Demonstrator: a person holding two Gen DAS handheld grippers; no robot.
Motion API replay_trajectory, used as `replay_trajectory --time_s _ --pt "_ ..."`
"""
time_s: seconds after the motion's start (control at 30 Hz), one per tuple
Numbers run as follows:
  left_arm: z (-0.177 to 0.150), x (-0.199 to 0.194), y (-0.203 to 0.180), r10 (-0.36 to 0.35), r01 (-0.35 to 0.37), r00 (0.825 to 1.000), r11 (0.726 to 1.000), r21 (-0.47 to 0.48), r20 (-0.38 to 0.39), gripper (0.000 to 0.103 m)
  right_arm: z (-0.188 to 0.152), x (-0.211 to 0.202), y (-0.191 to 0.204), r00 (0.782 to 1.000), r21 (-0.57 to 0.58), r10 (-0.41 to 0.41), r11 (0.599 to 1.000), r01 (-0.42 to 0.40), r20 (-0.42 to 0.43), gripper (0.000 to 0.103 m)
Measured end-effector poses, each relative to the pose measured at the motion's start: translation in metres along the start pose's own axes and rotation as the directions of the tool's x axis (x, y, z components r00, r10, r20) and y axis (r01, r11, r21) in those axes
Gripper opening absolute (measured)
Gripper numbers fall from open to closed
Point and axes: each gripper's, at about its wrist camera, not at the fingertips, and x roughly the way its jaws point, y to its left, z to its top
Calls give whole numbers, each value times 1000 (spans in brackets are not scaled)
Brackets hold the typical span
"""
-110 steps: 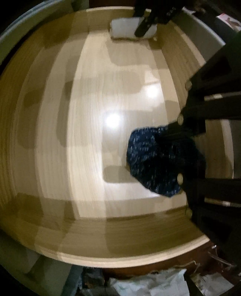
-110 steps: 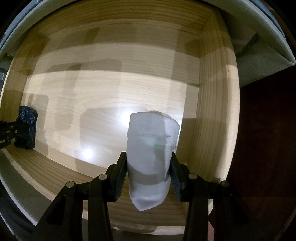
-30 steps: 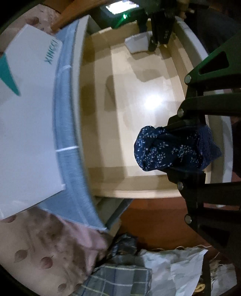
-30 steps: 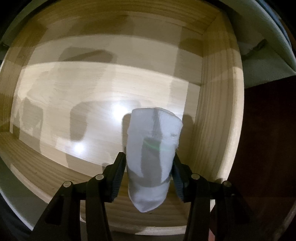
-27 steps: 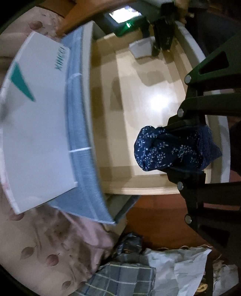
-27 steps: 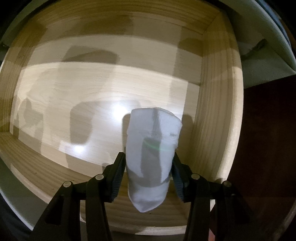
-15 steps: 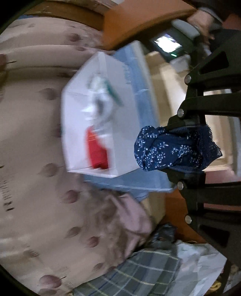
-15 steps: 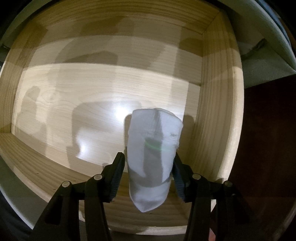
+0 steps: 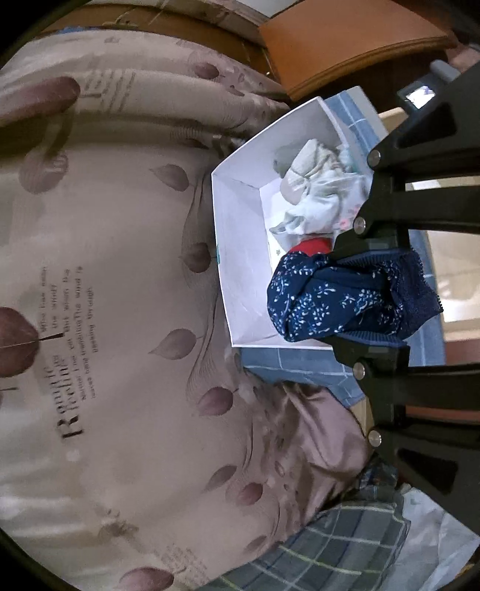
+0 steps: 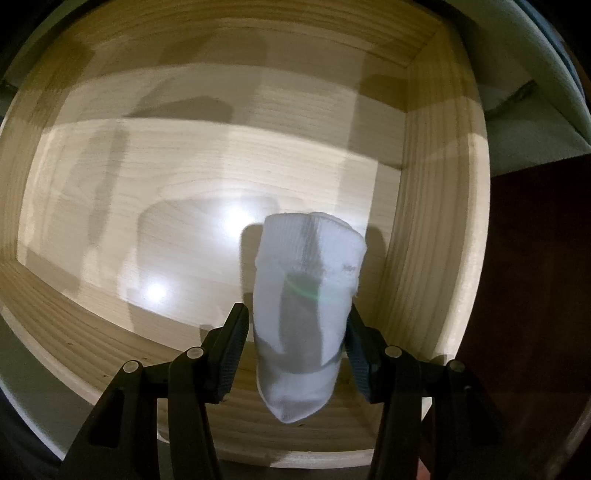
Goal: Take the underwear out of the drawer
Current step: 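Lower the navy floral underwear into the box and open the left tool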
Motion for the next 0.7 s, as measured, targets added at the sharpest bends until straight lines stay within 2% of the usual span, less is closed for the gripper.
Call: replay_trajectory --time_s 0.07,0.2,0.43,0.63,0.7 --pt "8 19 3 -24 23 999 999 -25 -28 30 0 -2 7 1000 1 -1 1000 1 0 48" --pt "11 54 2 -23 21 997 999 -30 -77 30 -1 -2 7 1000 0 -3 1000 3 -1 48" --pt "-8 107 -1 29 -31 986 1000 -5 -167 30 0 0 11 1000 -1 -4 1000 4 -1 48" --pt "-15 117 -7 68 -63 986 997 36 -152 33 -1 0 11 1000 -2 -5 1000 5 -2 48" --pt "-15 118 -9 80 -73 984 996 51 -159 40 2 1 11 1000 -4 -10 1000 10 -5 48"
